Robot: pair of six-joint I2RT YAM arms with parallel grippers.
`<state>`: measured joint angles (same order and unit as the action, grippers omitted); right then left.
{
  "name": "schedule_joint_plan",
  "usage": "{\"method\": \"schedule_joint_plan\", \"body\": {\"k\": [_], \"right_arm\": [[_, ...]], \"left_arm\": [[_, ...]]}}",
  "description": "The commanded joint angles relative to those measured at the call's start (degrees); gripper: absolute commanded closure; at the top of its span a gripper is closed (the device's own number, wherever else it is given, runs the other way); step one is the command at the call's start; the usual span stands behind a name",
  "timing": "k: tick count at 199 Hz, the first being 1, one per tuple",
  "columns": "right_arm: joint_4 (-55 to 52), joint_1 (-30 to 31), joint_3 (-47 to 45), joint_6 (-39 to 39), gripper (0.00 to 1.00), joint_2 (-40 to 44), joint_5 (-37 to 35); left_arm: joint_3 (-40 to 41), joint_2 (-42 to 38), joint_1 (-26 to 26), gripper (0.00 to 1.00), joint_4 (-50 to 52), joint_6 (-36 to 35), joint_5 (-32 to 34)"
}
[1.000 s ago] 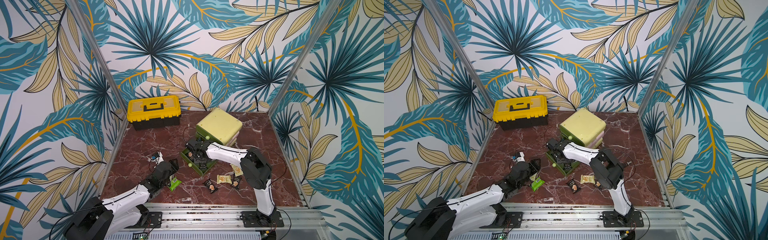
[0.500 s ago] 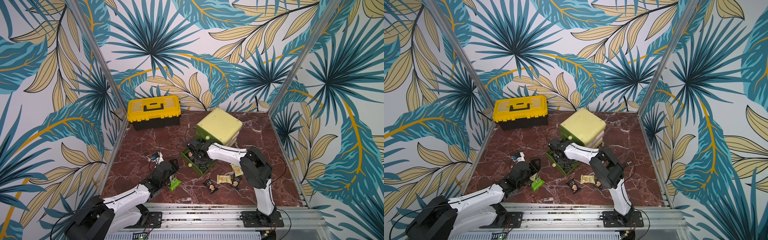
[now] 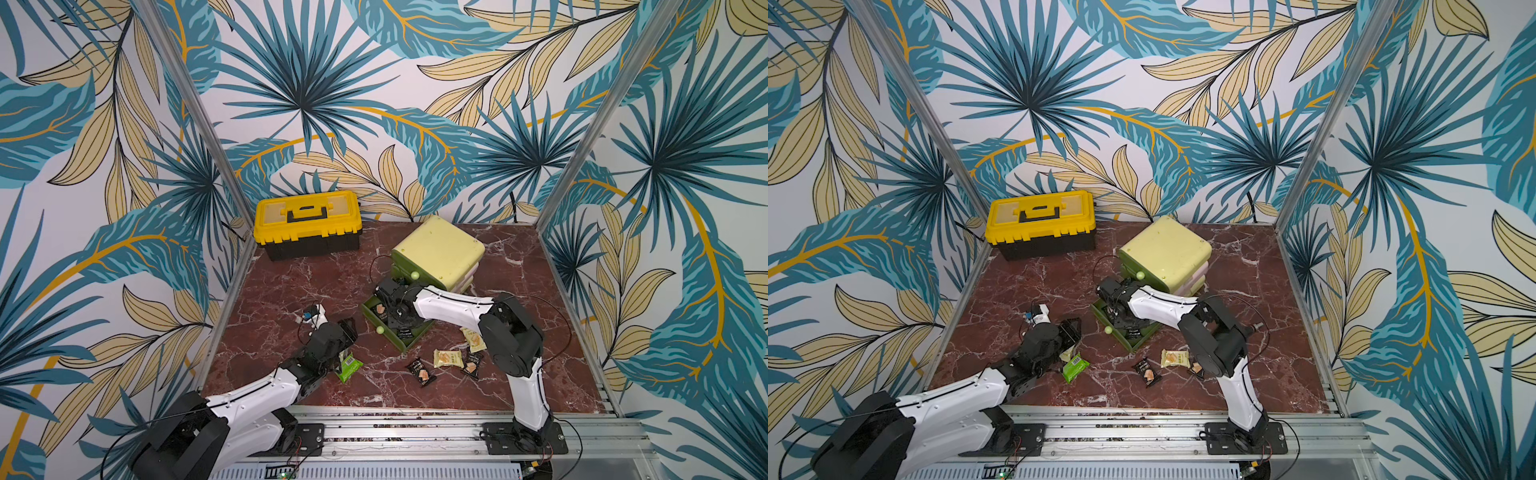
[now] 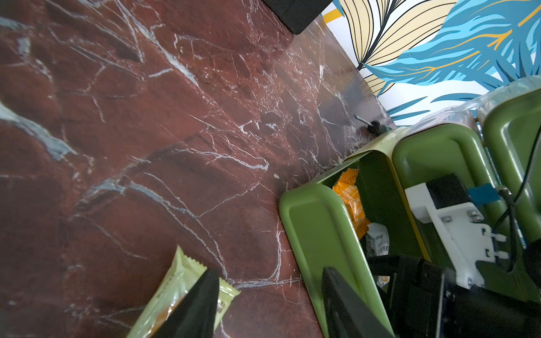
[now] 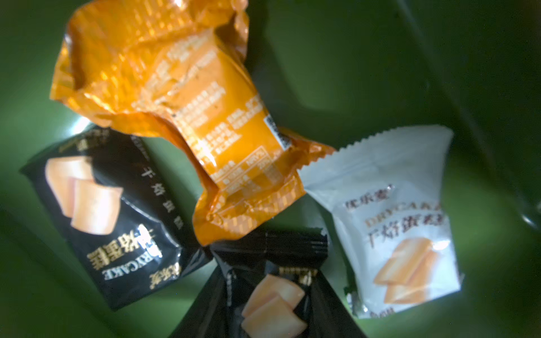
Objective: Take the cookies out of the drawer
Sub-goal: Pick up the cookie from the drawer.
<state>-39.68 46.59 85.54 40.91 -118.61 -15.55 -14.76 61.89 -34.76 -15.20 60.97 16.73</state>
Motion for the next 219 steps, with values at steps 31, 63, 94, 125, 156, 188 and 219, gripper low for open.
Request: {"method": "schedule_joint_plan", "body": {"k": [31,63,94,125,156,188,219], "right_arm": [[-0.5,-0.2,-1.8,-3.0,0.60,4.9,-2.2],[-0.9,-0.1,-2.0,-5.1,0.61,7.3,-3.3],[-1.4,-0.2,-1.5,-7.4,0.61,8.8,-4.3],[-1.5,-0.2,-1.2,-10.0,0.61,9.5,-3.6],[-1.5,0.2,-1.0,-13.6,0.61,10.5,-2.5],[-1.9,0.4,-1.5,-16.6,0.61,12.7,-1.9],[-2.2,0.9,-1.7,-20.0,0.61,14.7,0.3]], "left_arm": [[-1.1,0.4,0.5,0.40,-1.7,-0.5,0.2],[-1.1,0.4,0.6,0.40,-1.7,-0.7,0.1],[-1.0,0.4,0.6,0.40,-1.8,-0.6,0.2],[-1.0,0.5,0.7,0.40,-1.8,-0.6,0.3],[-1.0,0.5,0.8,0.40,-1.9,-0.8,0.3],[-1.0,0.3,0.9,0.40,-1.8,-1.0,0.1],[-1.0,0.2,1.0,0.40,-1.8,-1.4,0.1]]}}
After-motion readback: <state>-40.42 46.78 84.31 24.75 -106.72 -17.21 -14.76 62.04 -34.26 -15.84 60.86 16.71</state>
